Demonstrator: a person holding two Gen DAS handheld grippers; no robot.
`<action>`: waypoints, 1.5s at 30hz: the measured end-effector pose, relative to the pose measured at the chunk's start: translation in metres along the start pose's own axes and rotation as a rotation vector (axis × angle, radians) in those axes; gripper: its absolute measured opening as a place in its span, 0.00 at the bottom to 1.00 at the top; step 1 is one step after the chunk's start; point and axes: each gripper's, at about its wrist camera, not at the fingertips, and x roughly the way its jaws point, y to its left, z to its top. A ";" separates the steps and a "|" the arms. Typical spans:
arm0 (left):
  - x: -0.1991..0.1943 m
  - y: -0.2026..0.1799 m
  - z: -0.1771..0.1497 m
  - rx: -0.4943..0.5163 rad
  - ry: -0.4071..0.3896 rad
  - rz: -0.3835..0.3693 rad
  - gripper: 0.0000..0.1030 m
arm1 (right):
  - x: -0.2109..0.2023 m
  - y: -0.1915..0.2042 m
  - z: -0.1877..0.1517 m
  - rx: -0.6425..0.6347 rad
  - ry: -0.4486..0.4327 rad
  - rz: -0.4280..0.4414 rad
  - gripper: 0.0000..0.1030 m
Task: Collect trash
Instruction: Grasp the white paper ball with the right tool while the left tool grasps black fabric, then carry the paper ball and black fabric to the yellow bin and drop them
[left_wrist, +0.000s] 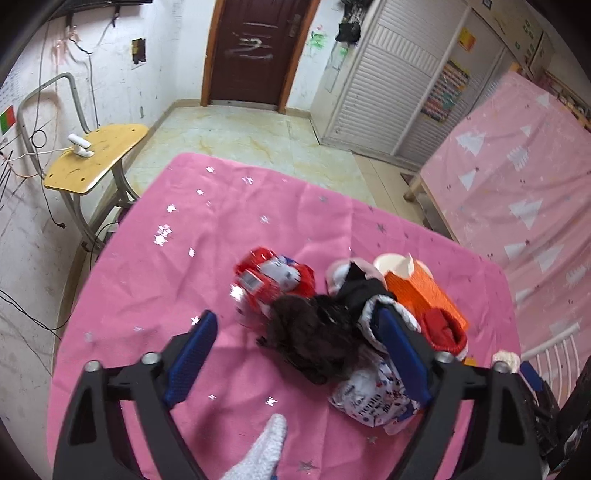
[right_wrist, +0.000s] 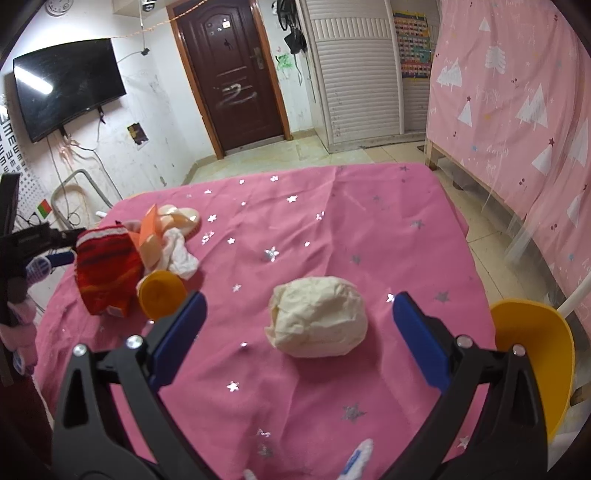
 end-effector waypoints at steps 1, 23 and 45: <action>0.004 -0.002 -0.002 0.002 0.020 -0.006 0.43 | 0.000 0.000 0.000 0.000 0.000 0.001 0.94; -0.068 0.020 -0.017 -0.041 -0.112 -0.086 0.12 | 0.013 0.000 -0.001 0.008 0.054 -0.008 0.94; -0.082 -0.034 -0.031 0.091 -0.110 -0.134 0.12 | -0.002 -0.005 -0.007 0.038 -0.010 0.013 0.52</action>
